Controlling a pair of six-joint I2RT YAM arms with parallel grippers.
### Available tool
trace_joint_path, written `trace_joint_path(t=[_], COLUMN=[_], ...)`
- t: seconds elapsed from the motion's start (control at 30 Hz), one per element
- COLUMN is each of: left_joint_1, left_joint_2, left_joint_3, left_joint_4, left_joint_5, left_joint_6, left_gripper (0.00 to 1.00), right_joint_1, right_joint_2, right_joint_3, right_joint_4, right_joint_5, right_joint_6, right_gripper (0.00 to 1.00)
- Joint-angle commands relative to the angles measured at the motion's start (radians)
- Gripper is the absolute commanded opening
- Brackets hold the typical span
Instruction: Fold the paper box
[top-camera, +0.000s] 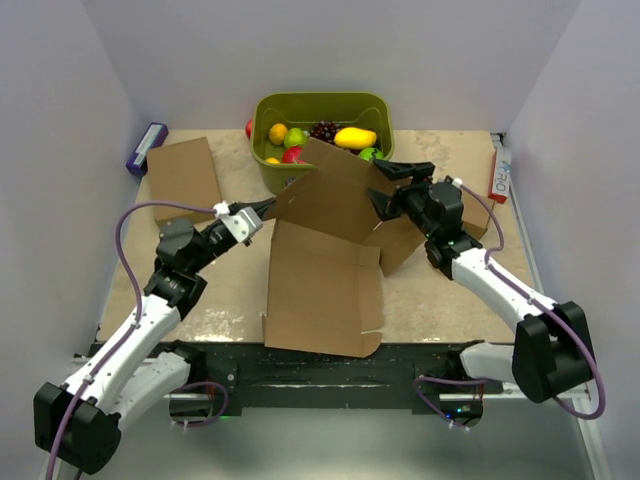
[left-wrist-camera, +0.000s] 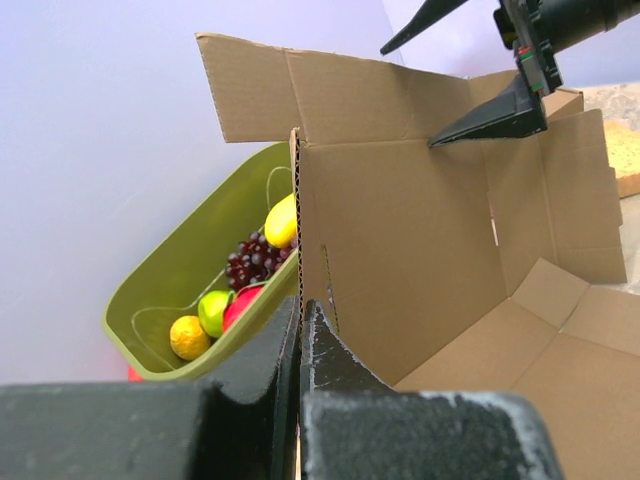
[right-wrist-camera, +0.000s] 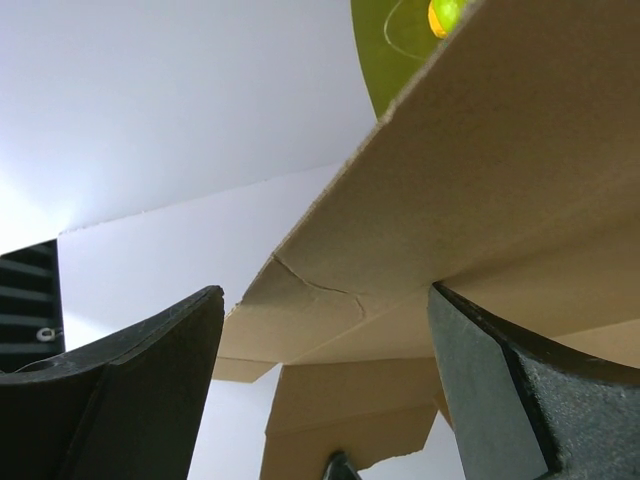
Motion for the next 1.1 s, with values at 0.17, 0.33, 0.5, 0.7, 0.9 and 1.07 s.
trace_joint_path(t=[0.17, 0.33, 0.5, 0.7, 0.9, 1.07], left_joint_1=[-0.019, -0.019, -0.017, -0.01, 0.038, 0.049], left_joint_2=[0.014, 0.04, 0.069, 0.107, 0.143, 0.186], left_joint_3=[-0.017, -0.012, 0.003, 0.018, 0.028, 0.037], left_joint_4=[0.064, 0.074, 0.083, 0.09, 0.103, 0.103], left_joint_5=[0.013, -0.089, -0.101, -0.095, -0.083, -0.077], left_joint_6=[-0.045, -0.094, -0.167, -0.235, -0.31, -0.347], left_gripper=[0.0, 0.0, 0.0, 0.0, 0.0, 0.0], right_joint_1=[-0.008, -0.006, -0.006, -0.008, -0.004, 0.003], right_joint_2=[0.051, 0.014, 0.002, 0.011, -0.021, -0.061], right_joint_3=[0.048, 0.03, 0.004, -0.035, -0.066, -0.07], right_joint_4=[0.065, 0.032, 0.029, 0.052, 0.018, -0.033], right_joint_5=[-0.033, 0.001, -0.012, -0.058, -0.053, -0.035], right_joint_6=[-0.043, -0.063, -0.075, -0.075, -0.097, -0.124], right_gripper=[0.68, 0.5, 0.32, 0.17, 0.11, 0.1])
